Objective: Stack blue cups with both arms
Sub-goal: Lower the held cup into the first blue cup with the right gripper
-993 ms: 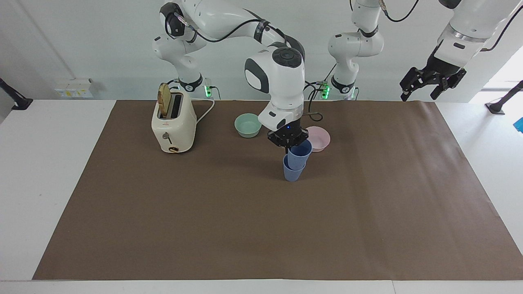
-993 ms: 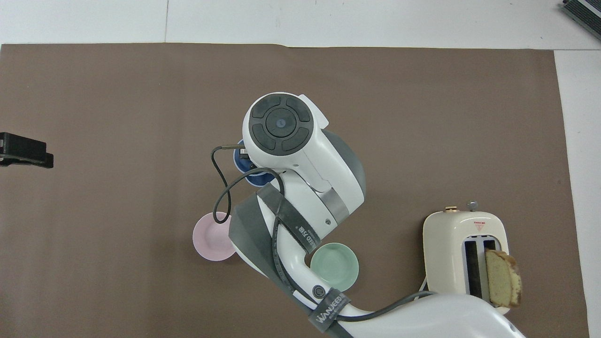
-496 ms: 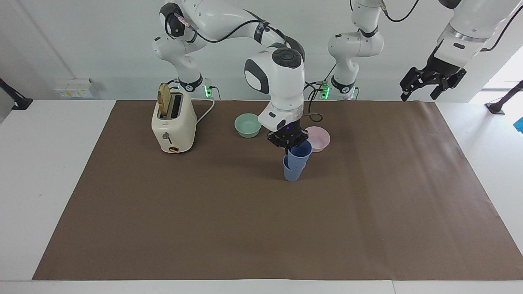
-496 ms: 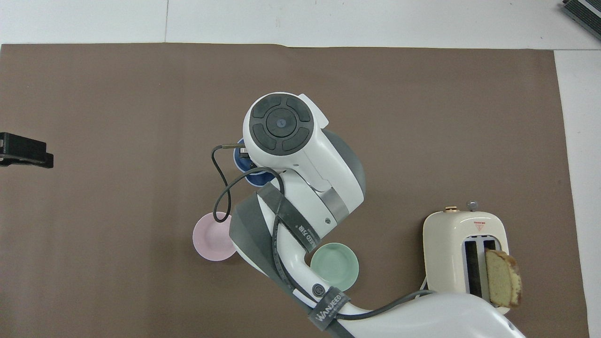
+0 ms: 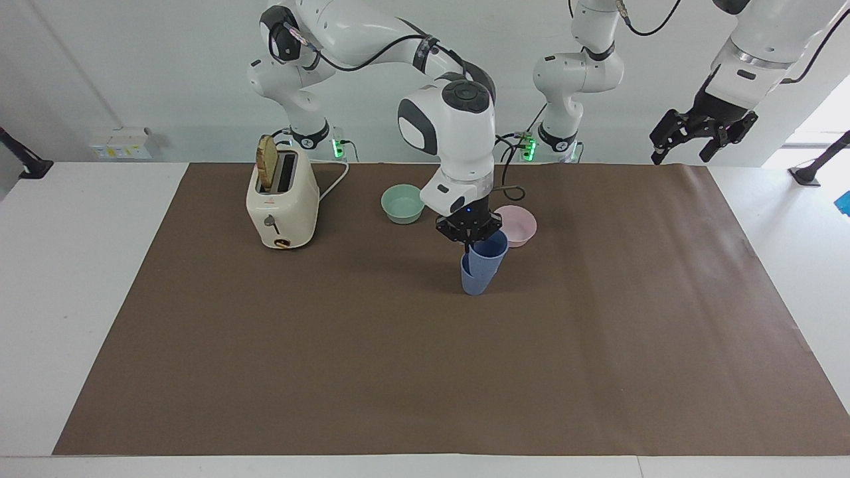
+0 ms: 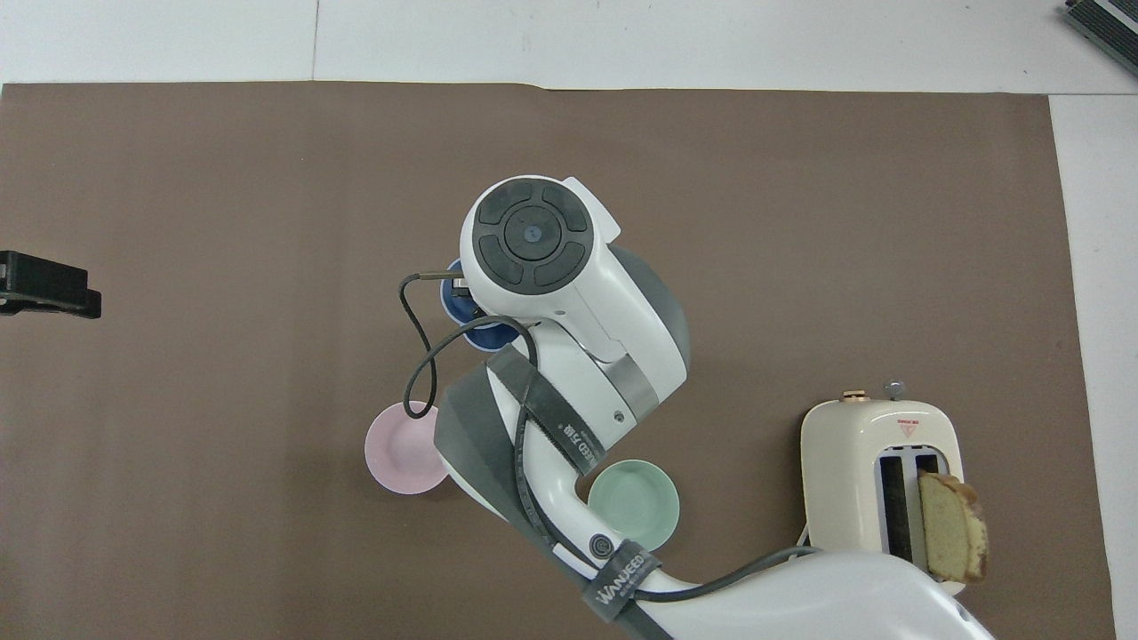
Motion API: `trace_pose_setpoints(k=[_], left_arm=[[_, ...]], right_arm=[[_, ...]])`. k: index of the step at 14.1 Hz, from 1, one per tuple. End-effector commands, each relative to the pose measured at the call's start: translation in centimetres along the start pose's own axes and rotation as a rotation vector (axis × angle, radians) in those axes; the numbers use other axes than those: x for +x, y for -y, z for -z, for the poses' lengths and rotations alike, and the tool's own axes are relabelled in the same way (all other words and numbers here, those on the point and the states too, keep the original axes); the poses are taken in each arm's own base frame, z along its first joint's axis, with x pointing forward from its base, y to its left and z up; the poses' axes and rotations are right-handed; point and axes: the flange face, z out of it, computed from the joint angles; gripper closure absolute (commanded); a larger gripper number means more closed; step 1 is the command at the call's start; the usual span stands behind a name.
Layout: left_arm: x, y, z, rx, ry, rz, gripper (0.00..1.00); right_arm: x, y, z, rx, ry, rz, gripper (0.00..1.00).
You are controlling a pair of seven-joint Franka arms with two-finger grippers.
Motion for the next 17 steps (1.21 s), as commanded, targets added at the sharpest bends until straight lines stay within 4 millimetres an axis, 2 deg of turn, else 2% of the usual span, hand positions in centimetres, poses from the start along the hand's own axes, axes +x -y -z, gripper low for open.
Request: trace_pose_setpoints(k=[1, 3, 6, 11, 14, 17], left_arm=[[-0.6, 0.3, 0.3, 0.012, 0.004, 0.001, 0.0], [-0.6, 0.3, 0.3, 0.012, 0.004, 0.001, 0.0], [-0.5, 0.3, 0.2, 0.011, 0.004, 0.0, 0.0], [-0.5, 0.3, 0.2, 0.011, 0.004, 0.0, 0.0], [-0.5, 0.3, 0.2, 0.011, 0.004, 0.0, 0.0], [-0.5, 0.3, 0.3, 0.011, 0.004, 0.0, 0.0]], right_arm=[[-0.3, 0.3, 0.2, -0.011, -0.014, -0.018, 1.0], [-0.5, 0.5, 0.4, -0.01, -0.013, -0.016, 1.0], [-0.6, -0.2, 1.8, -0.019, -0.01, -0.016, 1.0], [-1.1, -0.8, 0.8, -0.009, -0.001, -0.014, 1.0], [-1.5, -0.7, -0.6, -0.008, 0.002, -0.012, 1.0], [-1.5, -0.7, -0.9, -0.008, 0.004, -0.012, 1.0]])
